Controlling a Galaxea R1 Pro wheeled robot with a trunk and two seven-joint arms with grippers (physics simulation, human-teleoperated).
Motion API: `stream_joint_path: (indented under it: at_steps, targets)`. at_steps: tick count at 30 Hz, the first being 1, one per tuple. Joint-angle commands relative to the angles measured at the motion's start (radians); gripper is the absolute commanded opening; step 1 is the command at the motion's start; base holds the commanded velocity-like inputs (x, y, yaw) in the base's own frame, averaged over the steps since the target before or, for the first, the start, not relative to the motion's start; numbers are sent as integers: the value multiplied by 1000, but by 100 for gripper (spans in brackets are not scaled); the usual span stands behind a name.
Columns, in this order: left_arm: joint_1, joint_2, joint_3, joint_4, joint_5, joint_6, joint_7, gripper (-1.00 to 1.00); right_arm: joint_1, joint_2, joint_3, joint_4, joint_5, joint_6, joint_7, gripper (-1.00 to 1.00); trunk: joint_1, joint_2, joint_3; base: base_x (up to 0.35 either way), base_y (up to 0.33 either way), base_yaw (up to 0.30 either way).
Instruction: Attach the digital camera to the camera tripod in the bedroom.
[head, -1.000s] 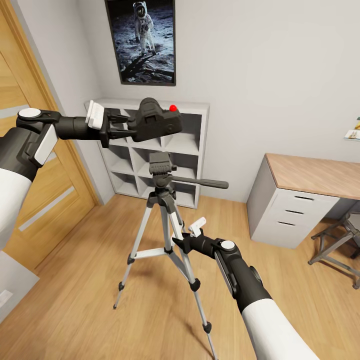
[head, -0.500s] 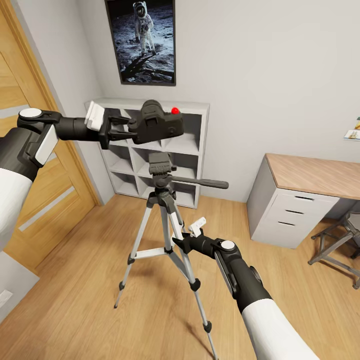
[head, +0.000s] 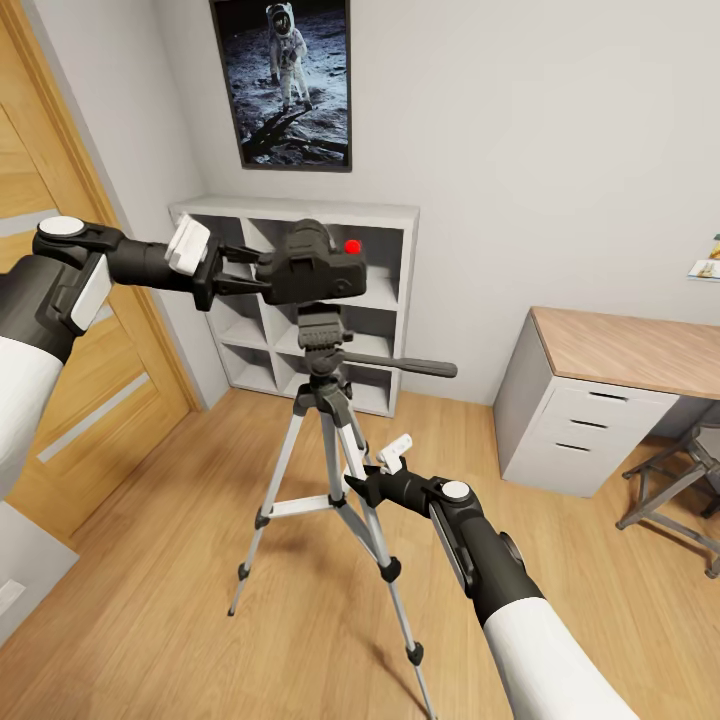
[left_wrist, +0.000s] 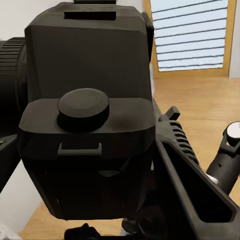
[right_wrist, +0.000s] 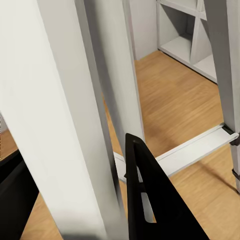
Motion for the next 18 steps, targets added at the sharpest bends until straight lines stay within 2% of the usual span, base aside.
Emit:
stream_joint_path:
  at_steps: [1,4,5,11,18]
  targets:
    - [-2,2,-5,0,6,8,-1,-100,-1,1,-1,-2,1,6,5,-100,1,-2,-2,0,0,0]
    - [-2,2,-5,-1,3,10,-2,-100,-1,1,-1,-2,1,6,5,-100,1,-2,-2,0,0,0]
    - [-2,2,-4,-1,2,36,-3,-100,-1,1,-1,-2,2,6,5,-100,1,-2,-2,0,0,0]
    - [-2,2,-3,-2,7,87,-3,-100,-2,1,-1,-1,5,5,5,-100,1,-2,-2,0,0,0]
    - [-2,0,1,-4,11,100,-3,-100,-1,1,-1,-1,6,5,5,-100,1,-2,-2,0,0,0]
